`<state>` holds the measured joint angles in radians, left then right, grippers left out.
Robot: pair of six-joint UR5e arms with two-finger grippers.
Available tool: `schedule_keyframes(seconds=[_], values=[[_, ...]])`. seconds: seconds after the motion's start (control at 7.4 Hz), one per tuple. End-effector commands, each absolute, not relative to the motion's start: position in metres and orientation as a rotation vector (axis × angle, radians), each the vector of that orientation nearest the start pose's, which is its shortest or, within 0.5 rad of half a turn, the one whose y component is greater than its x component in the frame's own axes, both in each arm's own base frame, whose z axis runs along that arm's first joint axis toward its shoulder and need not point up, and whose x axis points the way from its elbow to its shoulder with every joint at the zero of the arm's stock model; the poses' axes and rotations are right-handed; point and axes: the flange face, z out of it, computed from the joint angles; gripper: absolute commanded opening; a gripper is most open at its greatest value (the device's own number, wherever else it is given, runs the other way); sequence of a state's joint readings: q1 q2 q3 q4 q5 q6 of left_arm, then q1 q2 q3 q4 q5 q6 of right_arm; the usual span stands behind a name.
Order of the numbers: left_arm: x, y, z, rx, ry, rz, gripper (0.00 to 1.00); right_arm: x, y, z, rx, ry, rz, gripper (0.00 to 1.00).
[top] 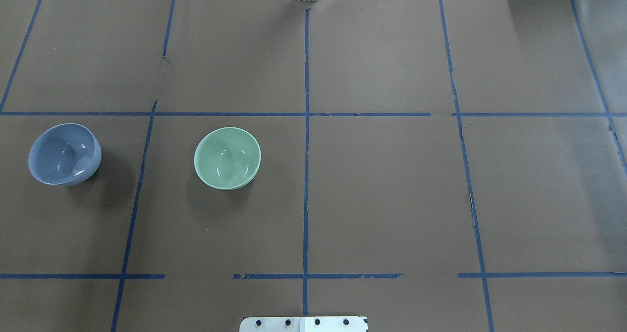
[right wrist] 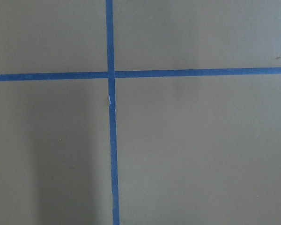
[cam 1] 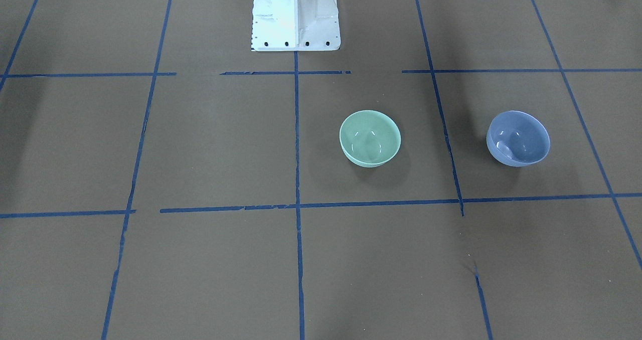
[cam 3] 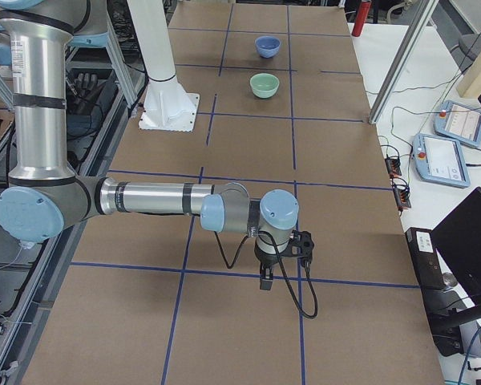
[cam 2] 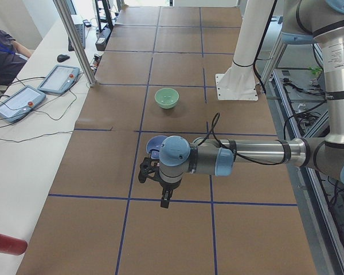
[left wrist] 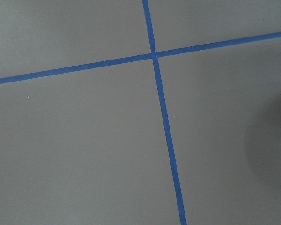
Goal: Stack blue bowl on green bowl
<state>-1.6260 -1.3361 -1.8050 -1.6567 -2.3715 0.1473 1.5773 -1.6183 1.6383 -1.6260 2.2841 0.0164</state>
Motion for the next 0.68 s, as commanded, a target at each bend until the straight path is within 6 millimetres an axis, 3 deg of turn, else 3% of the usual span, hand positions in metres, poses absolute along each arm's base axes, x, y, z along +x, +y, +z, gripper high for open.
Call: schedule_keyframes(seconds=[0.0,0.54], values=[[-0.084,-0.396,0.633,0.168,0.791,0.124,1.0,0.072,-0.468,0.658,-0.037,-0.713,0.035,1.0],[-0.084,-0.403,0.644,0.149,0.793,0.109,1.0,0.072,-0.468,0.658,-0.037,-0.713,0.035,1.0]])
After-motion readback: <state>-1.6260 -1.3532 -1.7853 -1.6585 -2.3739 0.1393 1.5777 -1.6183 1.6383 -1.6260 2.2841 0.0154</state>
